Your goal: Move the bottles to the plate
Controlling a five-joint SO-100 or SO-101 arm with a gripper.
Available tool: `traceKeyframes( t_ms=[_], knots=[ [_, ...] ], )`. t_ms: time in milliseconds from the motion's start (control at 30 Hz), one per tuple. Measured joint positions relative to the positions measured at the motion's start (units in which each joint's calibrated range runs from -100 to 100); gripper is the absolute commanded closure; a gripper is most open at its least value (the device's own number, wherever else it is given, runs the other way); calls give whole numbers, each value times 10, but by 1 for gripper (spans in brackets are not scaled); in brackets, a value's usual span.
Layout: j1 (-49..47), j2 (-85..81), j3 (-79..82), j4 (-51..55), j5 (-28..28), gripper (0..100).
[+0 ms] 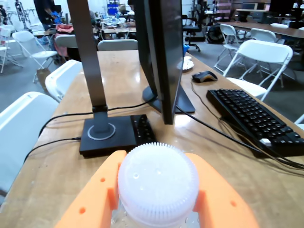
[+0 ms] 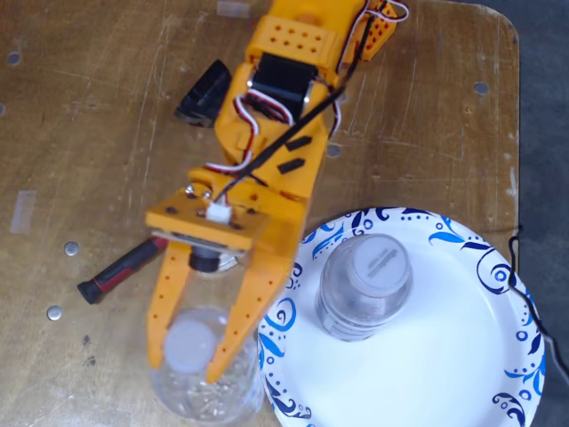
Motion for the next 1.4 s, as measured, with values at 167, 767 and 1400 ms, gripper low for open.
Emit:
traceKeyframes(
  t_ms=[167,767,1400],
  knots=[
    [-10,-41,47,-20,-3,99],
    [-98,-94,121,-34,-7,99],
    [-173,-92,166,-89,-7,99]
  ],
)
